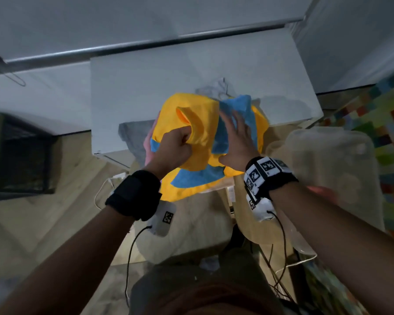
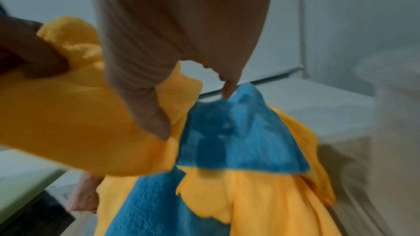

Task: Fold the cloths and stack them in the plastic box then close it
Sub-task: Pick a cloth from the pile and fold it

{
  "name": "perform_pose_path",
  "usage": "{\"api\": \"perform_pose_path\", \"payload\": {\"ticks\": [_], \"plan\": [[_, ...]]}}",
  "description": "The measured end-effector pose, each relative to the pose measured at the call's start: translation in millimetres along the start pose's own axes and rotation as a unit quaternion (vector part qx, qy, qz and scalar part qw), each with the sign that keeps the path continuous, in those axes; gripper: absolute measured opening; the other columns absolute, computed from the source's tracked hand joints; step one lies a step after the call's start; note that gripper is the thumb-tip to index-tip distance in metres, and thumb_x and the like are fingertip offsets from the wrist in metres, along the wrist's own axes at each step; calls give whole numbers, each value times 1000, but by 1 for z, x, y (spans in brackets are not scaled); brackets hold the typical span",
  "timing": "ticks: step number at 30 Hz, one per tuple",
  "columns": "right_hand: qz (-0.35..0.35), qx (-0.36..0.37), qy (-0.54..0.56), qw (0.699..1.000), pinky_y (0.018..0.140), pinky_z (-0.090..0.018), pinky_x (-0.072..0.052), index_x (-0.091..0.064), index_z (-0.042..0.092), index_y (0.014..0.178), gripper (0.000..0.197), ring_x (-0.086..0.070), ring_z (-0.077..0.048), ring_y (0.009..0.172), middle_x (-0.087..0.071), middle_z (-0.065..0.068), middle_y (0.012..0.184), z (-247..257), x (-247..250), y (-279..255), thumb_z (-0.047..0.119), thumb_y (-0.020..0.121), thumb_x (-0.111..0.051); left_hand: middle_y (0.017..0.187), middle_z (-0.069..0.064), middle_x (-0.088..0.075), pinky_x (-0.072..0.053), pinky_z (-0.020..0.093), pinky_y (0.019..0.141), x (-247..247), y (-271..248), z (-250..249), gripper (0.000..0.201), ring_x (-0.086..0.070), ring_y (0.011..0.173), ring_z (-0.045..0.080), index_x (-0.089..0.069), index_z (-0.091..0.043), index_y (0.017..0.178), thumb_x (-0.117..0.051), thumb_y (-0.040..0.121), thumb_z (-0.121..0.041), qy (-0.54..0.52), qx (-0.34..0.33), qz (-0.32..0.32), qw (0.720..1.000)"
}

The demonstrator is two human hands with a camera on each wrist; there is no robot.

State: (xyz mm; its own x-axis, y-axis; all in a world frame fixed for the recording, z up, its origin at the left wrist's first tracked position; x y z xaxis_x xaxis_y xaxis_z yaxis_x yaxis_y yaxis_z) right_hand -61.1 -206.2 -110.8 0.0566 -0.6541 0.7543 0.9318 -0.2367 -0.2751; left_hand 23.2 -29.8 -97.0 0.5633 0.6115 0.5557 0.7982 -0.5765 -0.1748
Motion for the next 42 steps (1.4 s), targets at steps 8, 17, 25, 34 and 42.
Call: {"api": "perform_pose_path", "payload": {"ticks": [8,17,25,34,42], "plan": [[95,230,86,965,97,-34,-46,-49,22,135,87,-56,-22,116,-57,-6,128,76,3,-15,12,56,-85,89,2,-71,-48,19,79,46,-59,-76,53,-63,84,1,-66,-13,97,-37,53,-4,-71,16,125,989],[370,91,13,925,99,-33,-49,-59,24,128,73,-60,-12,111,-65,8,123,72,-17,-63,33,62,-89,81,22,-61,-42,34,67,72,-112,-104,56,-54,71,25,-69,-4,101,-44,52,-4,-112,112,192,968],[279,37,280,918,98,-34,-53,-56,22,127,72,-65,-8,108,-68,6,118,89,-44,-71,21,65,-91,108,5,-70,-55,44,91,107,-134,-65,61,-65,96,24,-67,-36,105,-38,55,-16,79,220,47,971],[202,100,255,940,87,-35,-56,-67,7,105,45,-69,-18,98,-73,-5,102,134,-52,-53,2,64,-87,103,4,-60,-43,29,78,113,-160,-72,69,-56,93,23,-59,-32,127,-42,60,-27,157,197,37,967],[257,100,54,960,70,-29,-50,-63,24,85,35,-60,-10,75,-67,4,82,62,-72,-74,8,60,-83,114,10,-65,-45,33,82,-6,-174,0,36,-60,106,30,-61,-29,120,-58,83,-30,198,215,138,946]]}}
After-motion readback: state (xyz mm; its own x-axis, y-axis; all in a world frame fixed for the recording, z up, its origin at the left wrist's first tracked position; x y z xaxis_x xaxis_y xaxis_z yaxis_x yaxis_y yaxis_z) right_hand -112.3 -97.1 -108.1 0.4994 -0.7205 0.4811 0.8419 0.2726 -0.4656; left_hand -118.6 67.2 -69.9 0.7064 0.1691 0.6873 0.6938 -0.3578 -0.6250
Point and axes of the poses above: each hand's wrist, its own y-axis towards the middle knuckle, its own x-axis out of the back of the hand, z = x × y, the point moved 3 cm from there along y, towards the middle knuckle
